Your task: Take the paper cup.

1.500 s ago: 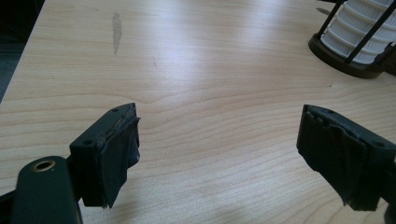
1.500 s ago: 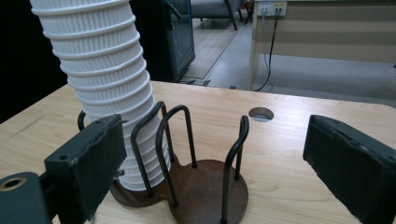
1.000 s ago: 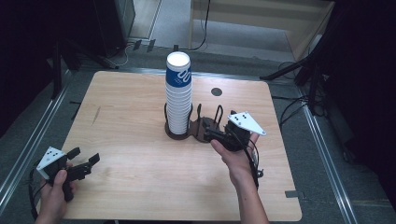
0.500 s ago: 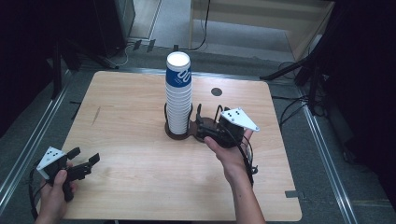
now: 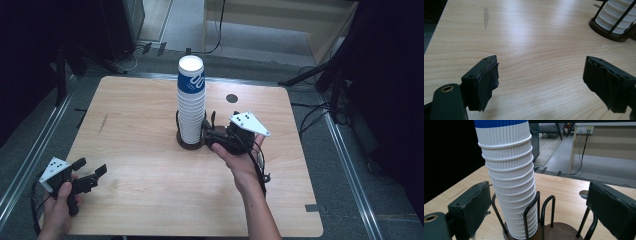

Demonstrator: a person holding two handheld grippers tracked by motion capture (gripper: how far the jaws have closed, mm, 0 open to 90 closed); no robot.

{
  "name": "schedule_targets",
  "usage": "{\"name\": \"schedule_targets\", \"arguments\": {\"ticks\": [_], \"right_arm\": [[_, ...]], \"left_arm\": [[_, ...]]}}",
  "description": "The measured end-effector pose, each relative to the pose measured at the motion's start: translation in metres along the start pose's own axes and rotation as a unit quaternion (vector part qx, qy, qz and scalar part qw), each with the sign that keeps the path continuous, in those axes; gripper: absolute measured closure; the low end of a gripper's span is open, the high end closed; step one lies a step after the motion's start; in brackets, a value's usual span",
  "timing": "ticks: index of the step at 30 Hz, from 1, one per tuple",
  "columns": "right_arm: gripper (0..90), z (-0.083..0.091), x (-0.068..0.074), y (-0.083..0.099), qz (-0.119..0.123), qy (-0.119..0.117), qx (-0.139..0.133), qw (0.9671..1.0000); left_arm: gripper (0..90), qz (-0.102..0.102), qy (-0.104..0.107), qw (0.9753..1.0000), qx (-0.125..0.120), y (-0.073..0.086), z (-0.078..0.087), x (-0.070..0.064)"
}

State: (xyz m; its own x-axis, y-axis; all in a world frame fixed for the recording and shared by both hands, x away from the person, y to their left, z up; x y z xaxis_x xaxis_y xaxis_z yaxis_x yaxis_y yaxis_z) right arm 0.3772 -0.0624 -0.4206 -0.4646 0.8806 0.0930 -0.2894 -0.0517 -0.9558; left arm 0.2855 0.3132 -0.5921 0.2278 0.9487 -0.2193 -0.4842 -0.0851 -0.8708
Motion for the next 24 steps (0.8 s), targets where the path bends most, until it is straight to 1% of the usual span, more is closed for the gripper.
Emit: {"name": "schedule_targets", "arguments": {"ticks": [14, 24], "right_arm": [[5.8, -0.011, 0.013, -0.009, 0.003, -0.011, -0.006, 0.9999], [5.8, -0.019, 0.023, -0.014, 0.001, -0.021, -0.01, 0.9997]], "left_arm": [[13.7, 0.001, 0.0, 1.0, 0.0, 0.0, 0.0, 0.0], [13.7, 0.001, 0.001, 1.0, 0.0, 0.0, 0.0, 0.0]]}}
Point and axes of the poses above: each handheld gripper's, and its own axes: z roughly backward along the jaws, y roughly out of its underside, x roughly to its left, the point moved 9 cm from there along -z, roughly forward along the jaws, and after that the axes turned 1 degree about -y, right-handed, at the moved point
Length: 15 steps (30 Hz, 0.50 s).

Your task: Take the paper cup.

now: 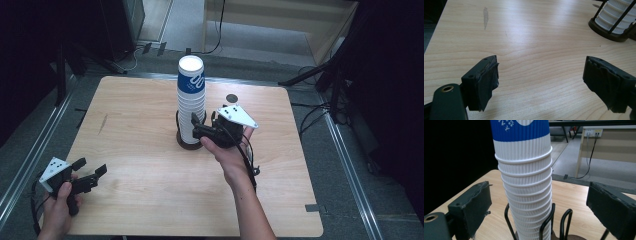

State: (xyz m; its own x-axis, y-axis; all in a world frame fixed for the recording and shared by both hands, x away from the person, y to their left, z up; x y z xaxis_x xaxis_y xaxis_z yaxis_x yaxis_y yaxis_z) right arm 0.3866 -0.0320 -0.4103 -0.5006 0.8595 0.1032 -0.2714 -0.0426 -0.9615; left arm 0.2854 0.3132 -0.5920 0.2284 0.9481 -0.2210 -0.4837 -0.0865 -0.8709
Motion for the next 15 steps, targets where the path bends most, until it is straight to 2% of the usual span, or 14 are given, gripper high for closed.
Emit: {"name": "schedule_targets", "arguments": {"ticks": [15], "right_arm": [[5.8, -0.013, 0.011, -0.005, -0.002, -0.003, -0.007, 1.0]], "left_arm": [[13.8, -0.001, 0.001, 1.0, 0.0, 0.0, 0.0, 0.0]]}}
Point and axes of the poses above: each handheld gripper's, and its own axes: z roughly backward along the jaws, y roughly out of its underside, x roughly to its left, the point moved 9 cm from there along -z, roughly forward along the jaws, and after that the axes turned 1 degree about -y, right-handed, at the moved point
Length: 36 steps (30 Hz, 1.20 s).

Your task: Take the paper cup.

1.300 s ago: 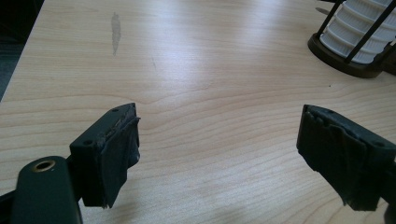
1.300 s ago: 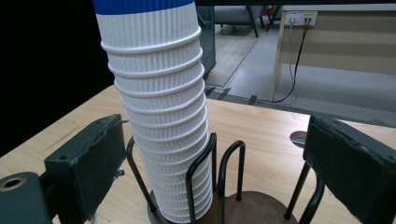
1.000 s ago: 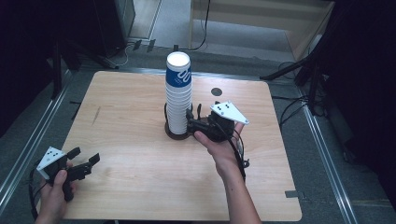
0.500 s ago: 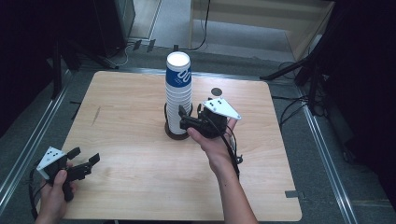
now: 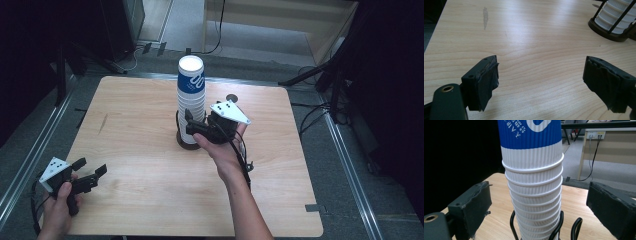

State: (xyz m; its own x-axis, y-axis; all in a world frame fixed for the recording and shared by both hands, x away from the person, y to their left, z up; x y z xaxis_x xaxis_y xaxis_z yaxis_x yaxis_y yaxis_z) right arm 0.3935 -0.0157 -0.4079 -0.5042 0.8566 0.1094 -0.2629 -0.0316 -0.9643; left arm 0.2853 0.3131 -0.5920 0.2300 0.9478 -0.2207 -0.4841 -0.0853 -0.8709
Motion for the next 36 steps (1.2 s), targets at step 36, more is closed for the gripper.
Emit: {"name": "schedule_targets", "arguments": {"ticks": [36], "right_arm": [[5.8, -0.03, 0.007, -0.018, -0.003, 0.028, -0.014, 0.9995]], "left_arm": [[13.8, 0.002, 0.002, 1.0, 0.0, 0.0, 0.0, -0.001]]}}
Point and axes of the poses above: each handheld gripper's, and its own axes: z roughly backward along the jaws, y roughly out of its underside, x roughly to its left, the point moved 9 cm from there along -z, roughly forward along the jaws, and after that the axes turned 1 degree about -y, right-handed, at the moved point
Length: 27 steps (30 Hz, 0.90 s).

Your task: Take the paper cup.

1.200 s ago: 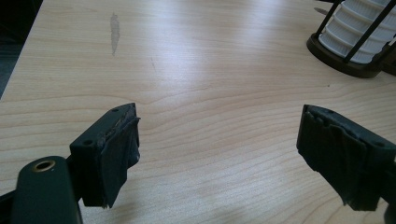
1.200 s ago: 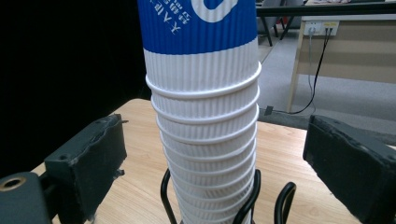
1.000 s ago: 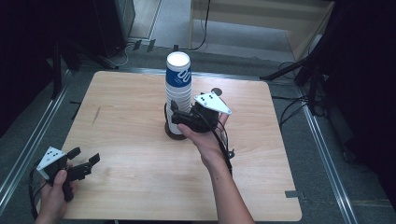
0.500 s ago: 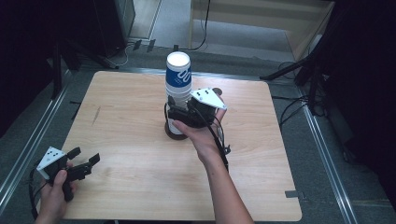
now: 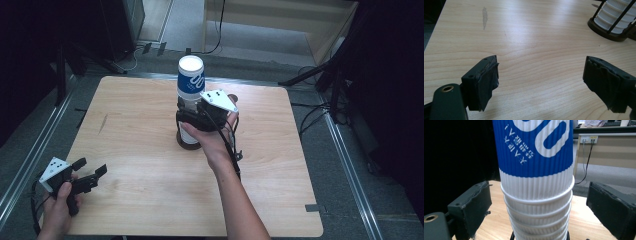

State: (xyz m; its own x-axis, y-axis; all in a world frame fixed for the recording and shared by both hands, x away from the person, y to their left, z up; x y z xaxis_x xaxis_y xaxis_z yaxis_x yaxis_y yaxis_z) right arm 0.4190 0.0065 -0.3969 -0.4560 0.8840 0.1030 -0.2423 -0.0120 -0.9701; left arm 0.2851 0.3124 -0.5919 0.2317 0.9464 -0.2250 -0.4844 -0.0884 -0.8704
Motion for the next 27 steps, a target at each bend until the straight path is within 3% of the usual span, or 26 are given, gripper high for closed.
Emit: {"name": "schedule_targets", "arguments": {"ticks": [18, 27], "right_arm": [[9.4, -0.019, 0.0, -0.011, 0.016, 0.026, -0.049, 0.9983], [11.9, -0.027, 0.003, -0.015, 0.023, 0.031, -0.052, 0.9979]], "left_arm": [[13.8, -0.002, 0.003, 1.0, 0.002, 0.0, 0.0, 0.0], [13.8, -0.004, 0.003, 1.0, 0.002, 0.0, 0.0, 0.0]]}}
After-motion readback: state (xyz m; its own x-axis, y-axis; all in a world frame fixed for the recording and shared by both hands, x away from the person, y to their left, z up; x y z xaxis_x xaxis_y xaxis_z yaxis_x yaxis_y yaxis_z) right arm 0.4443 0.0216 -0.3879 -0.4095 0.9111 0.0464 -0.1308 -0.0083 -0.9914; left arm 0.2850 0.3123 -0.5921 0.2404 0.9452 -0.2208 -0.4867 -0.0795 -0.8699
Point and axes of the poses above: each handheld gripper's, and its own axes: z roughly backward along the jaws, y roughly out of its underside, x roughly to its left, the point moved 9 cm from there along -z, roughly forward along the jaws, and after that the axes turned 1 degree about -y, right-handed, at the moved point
